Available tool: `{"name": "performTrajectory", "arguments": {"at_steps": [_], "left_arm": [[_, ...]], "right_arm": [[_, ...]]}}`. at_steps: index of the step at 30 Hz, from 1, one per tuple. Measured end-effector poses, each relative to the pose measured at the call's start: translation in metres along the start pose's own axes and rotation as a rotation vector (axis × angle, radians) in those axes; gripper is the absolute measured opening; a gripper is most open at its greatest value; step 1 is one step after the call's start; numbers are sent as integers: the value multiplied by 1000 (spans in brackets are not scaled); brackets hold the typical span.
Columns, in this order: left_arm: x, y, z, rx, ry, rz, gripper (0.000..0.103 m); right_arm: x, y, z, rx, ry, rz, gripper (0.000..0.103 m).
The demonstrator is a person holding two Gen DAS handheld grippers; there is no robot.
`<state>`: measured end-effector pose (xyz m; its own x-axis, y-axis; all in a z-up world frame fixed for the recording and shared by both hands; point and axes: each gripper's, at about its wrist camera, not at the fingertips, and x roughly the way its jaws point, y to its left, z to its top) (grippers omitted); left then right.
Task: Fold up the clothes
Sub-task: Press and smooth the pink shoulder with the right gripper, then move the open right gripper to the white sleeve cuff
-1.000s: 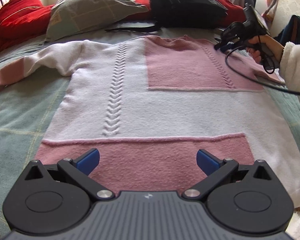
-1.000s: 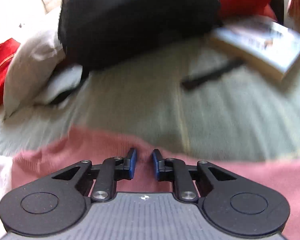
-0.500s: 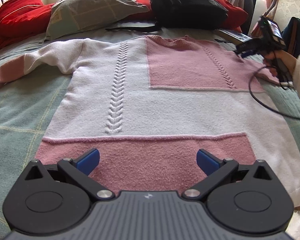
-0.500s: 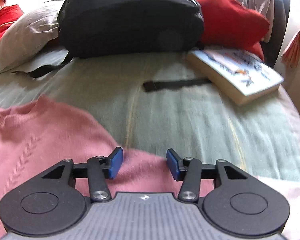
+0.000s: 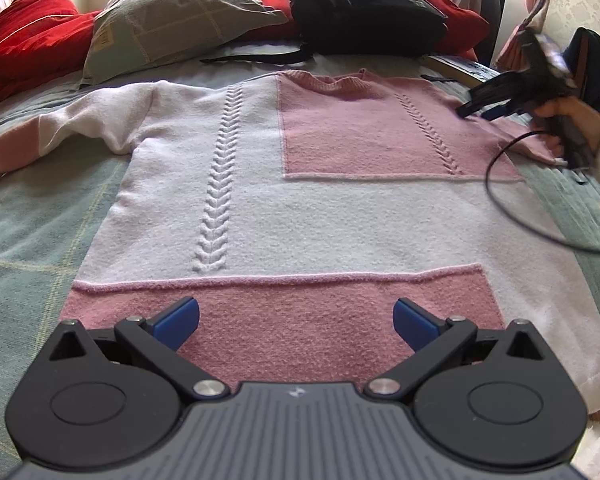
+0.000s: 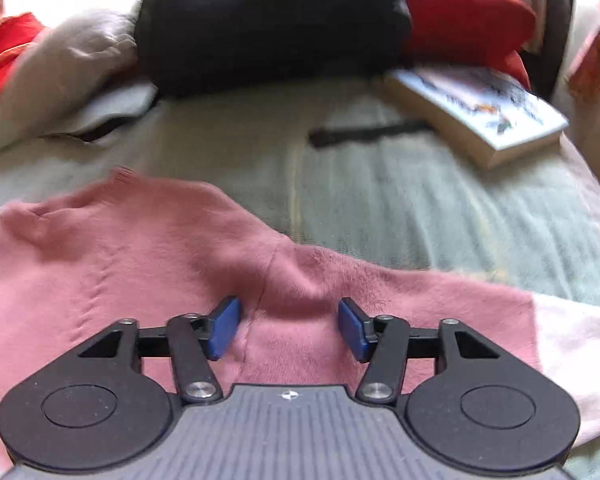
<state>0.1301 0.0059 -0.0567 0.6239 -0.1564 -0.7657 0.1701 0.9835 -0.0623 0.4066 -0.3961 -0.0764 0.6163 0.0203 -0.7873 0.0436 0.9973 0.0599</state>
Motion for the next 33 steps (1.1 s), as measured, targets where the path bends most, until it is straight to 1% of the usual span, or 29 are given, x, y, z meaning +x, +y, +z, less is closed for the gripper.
{"name": "performTrajectory", "arguments": {"at_steps": [3,4,6,7,10,13,15,17,18,19,20,21,23,26,29,31,33], "left_arm": [[-4,1,-1,-2,-6,5,102],[-6,2,-1,-5,-9,7,102],[-7,3,-1,-5,-12,10,102],[-8,3,-1,-4,-14,12,102],[-8,5,0,-8,-18,8,102],[-6,3,0,1,-17,-1,102],[-5,-1,0,10,-19,-10,102],[-6,-5,-1,19,-22,-20,102],[-7,-6,-2,22,-22,-22,102],[-8,-8,-3,25,-22,-23,102],[-8,-9,-4,27,-20,-23,102],[-9,-9,-5,28,-18,-19,102],[-11,-9,-6,29,-17,-11,102],[-14,-11,-6,32,-24,-7,102],[-17,-16,-5,40,-32,-8,102],[-19,-22,-5,48,-32,-9,102],[-20,-25,-6,55,-28,-3,102]], "right_arm": [[18,-8,14,93,-17,6,81],[23,-11,20,120,-19,11,82],[23,-13,28,122,-15,19,81],[18,-13,29,120,-9,20,80],[-14,-10,17,75,-54,62,80],[-38,-7,-7,-8,-81,103,81],[-51,-6,-28,-72,-90,126,84],[-49,-6,-53,-130,-67,103,85],[-49,-9,-65,-137,-81,100,89],[-51,-13,-76,-138,-97,101,91],[-55,-21,-82,-109,-114,121,93],[-60,-29,-87,-77,-130,143,94],[-68,-43,-86,-2,-133,186,94],[-77,-61,-73,59,-160,165,94],[-74,-92,-58,169,-190,194,94],[-68,-119,-53,250,-189,207,94],[-61,-145,-54,316,-177,179,94]]}}
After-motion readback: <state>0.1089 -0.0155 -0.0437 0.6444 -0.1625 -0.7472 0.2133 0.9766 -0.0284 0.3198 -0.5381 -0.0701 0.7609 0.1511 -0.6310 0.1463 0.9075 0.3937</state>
